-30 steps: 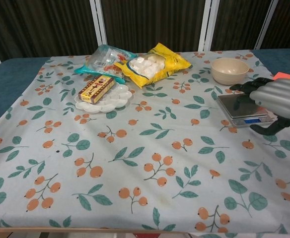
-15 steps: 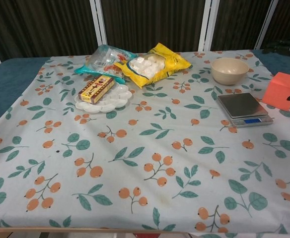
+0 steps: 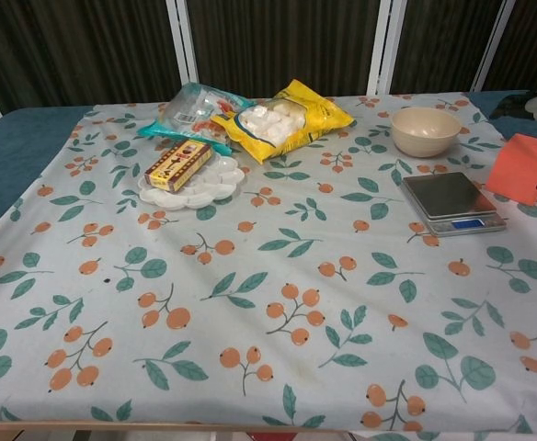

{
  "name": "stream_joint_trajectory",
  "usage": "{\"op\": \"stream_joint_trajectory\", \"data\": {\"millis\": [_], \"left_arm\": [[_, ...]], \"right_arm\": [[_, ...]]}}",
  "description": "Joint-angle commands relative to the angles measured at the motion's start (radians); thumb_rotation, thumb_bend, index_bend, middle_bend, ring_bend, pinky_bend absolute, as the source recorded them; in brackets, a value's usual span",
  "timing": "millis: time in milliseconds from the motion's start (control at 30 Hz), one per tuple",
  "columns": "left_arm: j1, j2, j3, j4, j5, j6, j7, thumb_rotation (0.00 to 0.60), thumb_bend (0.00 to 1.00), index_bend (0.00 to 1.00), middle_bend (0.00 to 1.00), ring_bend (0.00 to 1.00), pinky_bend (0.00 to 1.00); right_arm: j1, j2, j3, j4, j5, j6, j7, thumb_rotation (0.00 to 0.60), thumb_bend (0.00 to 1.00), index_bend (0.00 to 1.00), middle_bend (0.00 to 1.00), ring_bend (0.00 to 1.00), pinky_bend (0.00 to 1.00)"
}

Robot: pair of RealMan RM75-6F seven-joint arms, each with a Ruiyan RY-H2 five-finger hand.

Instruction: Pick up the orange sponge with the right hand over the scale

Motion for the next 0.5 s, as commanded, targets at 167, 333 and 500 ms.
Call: {"op": "stream_joint_trajectory", "data": {"millis": [167, 333, 500], "left_arm": [[-0.002, 0.001, -0.001, 0.003, -0.002, -0.004, -0.007, 0.6, 0.45, 0.0, 0.0, 0.02, 0.03], [-0.003, -0.001, 0.0, 0.003, -0.004, -0.007, -0.002, 0.6, 0.45, 0.0, 0.0, 0.02, 0.03], [-0.004, 0.0, -0.002, 0.001, -0.01, -0.009, -0.002, 0.6, 0.45, 0.0, 0.0, 0.02, 0.03]], "right_arm": [[0.008, -0.05, -0.025, 0.067, 0.051, -0.019, -0.065, 0.6, 0.19, 0.0, 0.0, 0.0, 0.0], [0.017, -0.082, -0.014, 0.092, 0.093, -0.016, -0.097, 0.6, 0.19, 0.02, 0.03, 0.01, 0.04], [0.022, -0.105, -0.014, 0.093, 0.116, 0.02, -0.158, 0.6, 0.2, 0.57, 0.42, 0.43, 0.63]]}}
